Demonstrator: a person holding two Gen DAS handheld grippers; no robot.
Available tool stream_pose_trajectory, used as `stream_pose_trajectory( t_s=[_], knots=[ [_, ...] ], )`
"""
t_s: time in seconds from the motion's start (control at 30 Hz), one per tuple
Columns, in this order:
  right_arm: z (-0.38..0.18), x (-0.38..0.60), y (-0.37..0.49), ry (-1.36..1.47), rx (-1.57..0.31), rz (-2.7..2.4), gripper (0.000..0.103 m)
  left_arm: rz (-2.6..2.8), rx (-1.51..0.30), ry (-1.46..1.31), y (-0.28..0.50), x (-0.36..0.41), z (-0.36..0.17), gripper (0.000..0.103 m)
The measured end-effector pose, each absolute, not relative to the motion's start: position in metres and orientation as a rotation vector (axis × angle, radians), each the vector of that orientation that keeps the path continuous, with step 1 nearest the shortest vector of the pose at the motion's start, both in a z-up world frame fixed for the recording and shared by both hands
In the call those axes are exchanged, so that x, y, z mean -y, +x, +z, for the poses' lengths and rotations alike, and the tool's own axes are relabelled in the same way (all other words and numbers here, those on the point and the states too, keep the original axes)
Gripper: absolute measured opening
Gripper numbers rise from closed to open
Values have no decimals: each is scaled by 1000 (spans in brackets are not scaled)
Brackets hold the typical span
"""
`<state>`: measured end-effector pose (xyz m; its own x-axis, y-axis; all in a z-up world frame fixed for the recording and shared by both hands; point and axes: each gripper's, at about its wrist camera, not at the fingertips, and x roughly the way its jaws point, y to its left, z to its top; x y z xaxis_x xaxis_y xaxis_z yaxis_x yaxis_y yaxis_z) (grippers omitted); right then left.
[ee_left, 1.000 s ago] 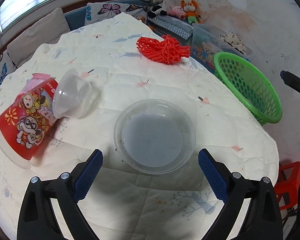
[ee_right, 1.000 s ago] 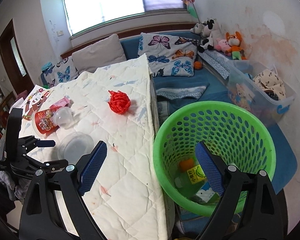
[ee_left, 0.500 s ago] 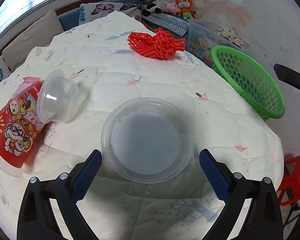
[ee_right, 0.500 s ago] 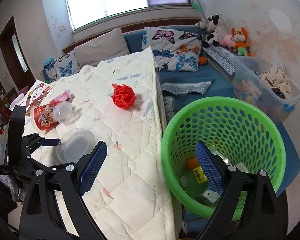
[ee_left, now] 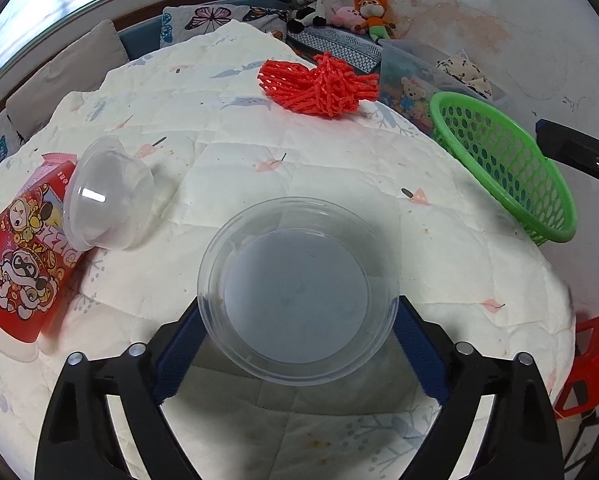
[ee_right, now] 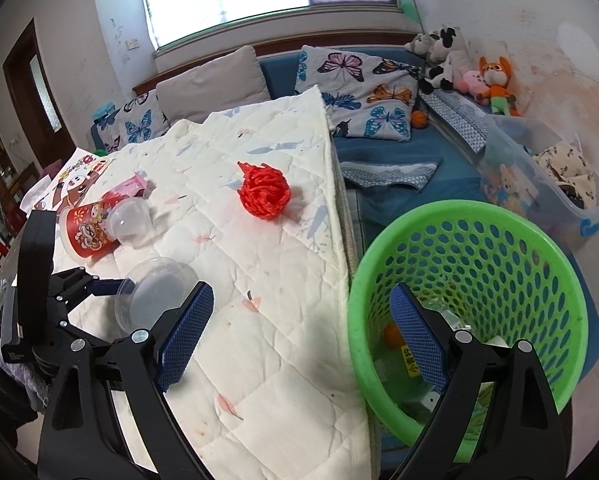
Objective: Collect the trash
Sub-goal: 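Grasp the clear plastic lid with the left gripper, then grasp the red mesh bag with the right gripper while the left gripper holds the lid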
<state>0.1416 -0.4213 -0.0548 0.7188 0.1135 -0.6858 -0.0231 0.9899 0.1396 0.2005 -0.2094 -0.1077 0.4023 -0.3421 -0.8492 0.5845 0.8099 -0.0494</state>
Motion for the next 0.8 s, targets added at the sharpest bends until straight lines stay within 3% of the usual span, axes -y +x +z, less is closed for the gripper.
stream_pose_trajectory(
  t_s=[0.4, 0.8],
  knots=[
    [-59, 401, 179, 88, -778, 115, 89, -555, -902, 191, 197, 175, -68, 86],
    [-65, 372, 245, 66, -800, 167, 78, -502, -812, 124, 196, 132, -21, 86]
  ],
)
